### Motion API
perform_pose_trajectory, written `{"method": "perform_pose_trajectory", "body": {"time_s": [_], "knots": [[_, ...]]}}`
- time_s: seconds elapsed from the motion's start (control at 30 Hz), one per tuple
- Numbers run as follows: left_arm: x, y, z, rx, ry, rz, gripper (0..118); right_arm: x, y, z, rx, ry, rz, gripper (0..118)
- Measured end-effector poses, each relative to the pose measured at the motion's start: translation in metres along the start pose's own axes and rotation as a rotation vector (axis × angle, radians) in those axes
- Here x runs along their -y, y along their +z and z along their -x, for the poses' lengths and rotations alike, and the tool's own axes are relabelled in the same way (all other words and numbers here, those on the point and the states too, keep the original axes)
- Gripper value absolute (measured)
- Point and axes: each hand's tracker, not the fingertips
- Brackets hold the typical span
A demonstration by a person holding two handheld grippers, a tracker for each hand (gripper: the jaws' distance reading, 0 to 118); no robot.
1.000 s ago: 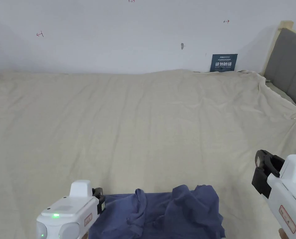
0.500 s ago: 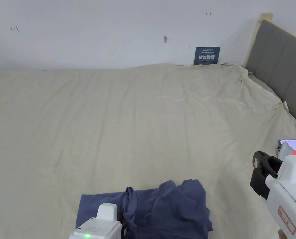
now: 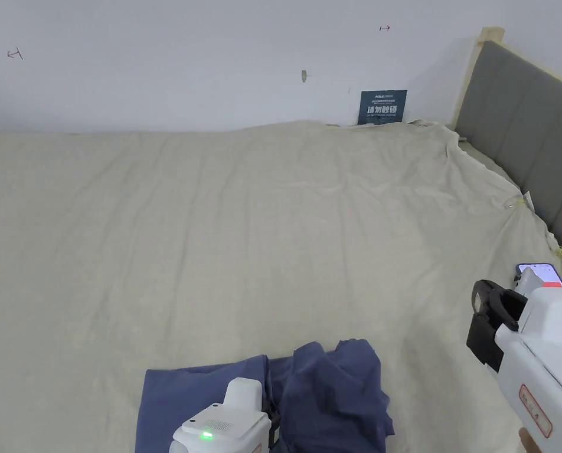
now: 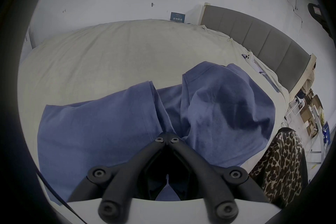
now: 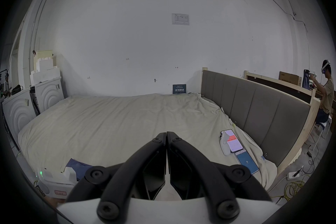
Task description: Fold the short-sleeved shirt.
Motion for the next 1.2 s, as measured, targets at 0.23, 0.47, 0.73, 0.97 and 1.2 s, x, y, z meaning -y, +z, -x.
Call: {"method": "perform_pose_trajectory", "body": {"time_s": [0.23,0.47,0.73,0.97,1.2], "knots": [[-0.023,0.041,0.019,0.053,0.008,-0.053,0,-0.002,0.0,0.001,-0.005,-0.003,-0.008,0],[-0.059,0.105,0.063,0.077,0.018,-0.102,0,-0.007,-0.004,0.012,-0.037,-0.003,-0.025,0],[-0.067,0.138,0.131,0.04,0.113,-0.102,0,-0.01,-0.008,0.022,-0.065,-0.005,-0.03,0],[-0.044,0.113,0.193,0.18,0.352,0.056,19,-0.008,-0.008,0.024,-0.066,0.005,-0.016,0],[-0.02,0.083,0.22,0.187,0.445,0.128,82,-0.005,-0.01,0.023,-0.059,0.009,0.003,0]]}}
